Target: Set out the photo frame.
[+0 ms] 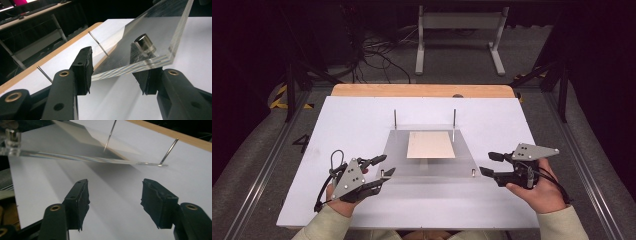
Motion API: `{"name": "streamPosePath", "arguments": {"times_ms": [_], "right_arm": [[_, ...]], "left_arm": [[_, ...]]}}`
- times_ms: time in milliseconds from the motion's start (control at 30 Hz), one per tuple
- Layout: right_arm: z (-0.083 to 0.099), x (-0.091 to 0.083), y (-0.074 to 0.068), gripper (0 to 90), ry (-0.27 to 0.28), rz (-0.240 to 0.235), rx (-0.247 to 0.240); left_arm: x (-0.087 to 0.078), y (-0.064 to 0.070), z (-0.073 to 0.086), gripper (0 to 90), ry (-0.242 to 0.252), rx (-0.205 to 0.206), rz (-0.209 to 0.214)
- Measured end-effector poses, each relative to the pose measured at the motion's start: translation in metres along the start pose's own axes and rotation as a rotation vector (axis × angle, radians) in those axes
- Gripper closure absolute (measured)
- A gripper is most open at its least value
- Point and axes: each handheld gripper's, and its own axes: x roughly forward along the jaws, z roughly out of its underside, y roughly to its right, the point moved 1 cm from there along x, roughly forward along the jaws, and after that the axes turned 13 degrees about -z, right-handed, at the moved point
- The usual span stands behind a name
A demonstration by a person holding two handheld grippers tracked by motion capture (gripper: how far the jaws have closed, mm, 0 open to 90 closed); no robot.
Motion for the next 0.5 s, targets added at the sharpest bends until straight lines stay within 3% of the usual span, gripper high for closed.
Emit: {"name": "streamPosePath", "arguments": {"times_ms": [100,167,200,300,400,500], "right_arm": [[0.002,0.006,-0.003,31.8,-0.015,-0.014,-0.028],[0.003,0.010,-0.005,26.6,-0.023,-0.034,0.007],[0.002,0.013,-0.006,24.3,-0.024,-0.050,0.002],[-0.002,0.022,-0.011,20.3,-0.030,-0.062,-0.076],[-0.004,0.025,-0.016,19.2,-0.026,-0.074,-0.099],[-0.010,0.030,-0.021,16.4,0.001,-0.058,-0.162]], "left_arm": [[0.000,0.000,0.000,51.6,-0.001,-0.001,0.001],[0.000,0.000,0.000,51.5,-0.001,-0.002,0.002],[0.000,0.000,0.000,51.4,-0.001,-0.002,0.002],[0.000,0.000,0.000,51.2,-0.001,-0.003,0.005],[0.000,0.001,0.000,51.1,0.000,-0.010,0.007],[0.000,0.001,0.000,51.0,-0.002,-0.009,0.007]]}}
